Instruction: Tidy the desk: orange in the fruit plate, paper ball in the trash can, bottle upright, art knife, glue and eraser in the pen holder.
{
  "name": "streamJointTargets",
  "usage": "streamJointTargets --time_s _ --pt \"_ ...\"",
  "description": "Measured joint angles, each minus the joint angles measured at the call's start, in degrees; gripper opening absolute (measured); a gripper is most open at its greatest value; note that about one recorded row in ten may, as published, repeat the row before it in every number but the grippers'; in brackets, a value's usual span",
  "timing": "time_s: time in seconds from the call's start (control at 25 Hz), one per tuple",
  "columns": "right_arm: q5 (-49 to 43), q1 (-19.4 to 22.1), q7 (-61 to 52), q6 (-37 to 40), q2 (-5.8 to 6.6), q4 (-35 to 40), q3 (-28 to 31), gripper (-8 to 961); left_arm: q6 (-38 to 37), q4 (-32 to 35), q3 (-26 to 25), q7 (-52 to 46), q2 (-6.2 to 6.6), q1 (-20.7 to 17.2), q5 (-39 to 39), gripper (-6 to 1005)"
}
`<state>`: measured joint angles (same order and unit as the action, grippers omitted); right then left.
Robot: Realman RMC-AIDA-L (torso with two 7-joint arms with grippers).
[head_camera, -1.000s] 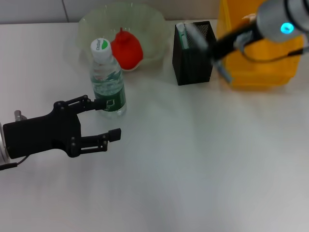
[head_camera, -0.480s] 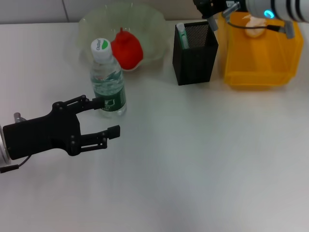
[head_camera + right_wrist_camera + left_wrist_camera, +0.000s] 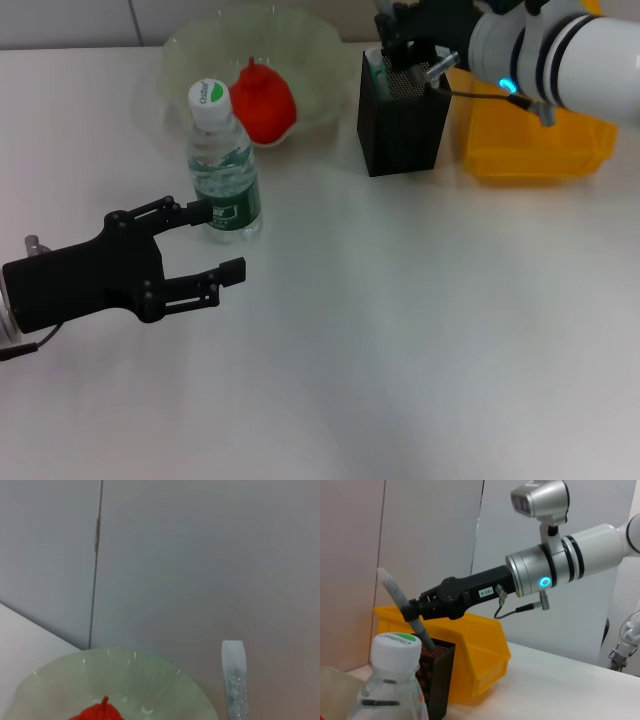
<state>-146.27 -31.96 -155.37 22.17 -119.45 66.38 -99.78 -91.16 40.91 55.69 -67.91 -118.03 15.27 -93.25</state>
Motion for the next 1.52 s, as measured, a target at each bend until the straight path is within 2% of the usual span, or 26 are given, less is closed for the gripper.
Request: streamJointTargets --time_s 0.24,0.44,0.6,0.64,0.68,0.72,0.8,0.92,1.04,1.08,1.12,1.2,1.24,1.28,1.32,1.44,1.48,1.52 --pt "1.19 0.51 0.20 -2.80 0.08 -2.14 -1.21 181 -0.09 -1.43 -0.33 1.72 0.00 0.18 0.03 844" --pt "2.98 2.43 0.26 -0.79 0.41 0.46 -0.84 238 0.22 -1.53 -0.42 1.07 0.16 0.28 -0.04 844" --pt "4.82 7.09 2.68 1.49 0.95 6.60 -0.77 391 -1.13 -1.61 -0.42 1.23 0.63 0.21 -0.29 844" --pt "5.21 8.87 4.55 2.29 0.87 8.79 -0.74 429 -1.50 -1.62 -0.41 1.39 0.72 0.13 -0.33 844" --pt "7.72 12.43 10.10 4.80 0.53 13.07 -0.18 467 -2.50 -1.80 -0.41 1.61 0.99 -0.02 -0.34 844" --pt "7.72 12.43 10.10 4.80 0.53 13.07 -0.18 508 -2.50 -1.80 -0.41 1.61 0.99 -0.02 -0.34 844" --pt "13.33 14.92 16.62 9.51 0.30 16.08 1.84 589 -3.05 -2.16 -0.41 1.64 1.21 -0.03 -0.30 844" --pt "24.80 16.23 26.23 21.07 0.30 17.30 8.27 696 -3.30 -2.30 -0.41 1.62 1.13 0.01 -0.09 844" --pt "34.50 16.91 36.60 31.34 0.38 15.58 14.57 769 -3.76 -2.33 -0.40 1.62 0.82 0.20 -0.15 844" --pt "40.56 17.68 44.37 37.99 0.30 13.19 18.86 794 -3.94 -2.46 -0.28 1.62 0.74 0.35 -0.29 844" --pt "40.56 17.68 44.37 37.99 0.30 13.19 18.86 794 -3.94 -2.46 -0.28 1.62 0.74 0.35 -0.29 844" --pt "45.34 18.33 51.99 45.64 0.32 9.63 23.22 794 -4.31 -2.74 -0.12 1.62 0.71 0.43 -0.35 844" --pt "47.42 18.58 56.36 50.36 0.36 7.42 25.49 794 -4.60 -2.88 -0.08 1.55 0.71 0.43 -0.36 844" --pt "49.45 18.91 64.18 58.57 0.39 2.58 30.28 793 -5.37 -2.97 -0.01 1.39 0.78 0.45 -0.36 844" --pt "49.45 18.91 64.18 58.57 0.39 2.58 30.28 793 -5.37 -2.97 -0.01 1.39 0.78 0.45 -0.36 844" --pt "50.12 19.10 74.83 67.93 0.26 -4.78 36.51 793 -7.17 -4.08 0.04 1.28 1.32 0.49 -0.36 844" --pt "50.08 19.01 79.54 71.65 0.39 -9.33 39.21 793 -8.56 -4.99 0.10 1.24 1.89 0.67 -0.38 844" --pt "50.08 19.01 79.54 71.65 0.39 -9.33 39.21 793 -8.56 -4.99 0.10 1.24 1.89 0.67 -0.38 844"
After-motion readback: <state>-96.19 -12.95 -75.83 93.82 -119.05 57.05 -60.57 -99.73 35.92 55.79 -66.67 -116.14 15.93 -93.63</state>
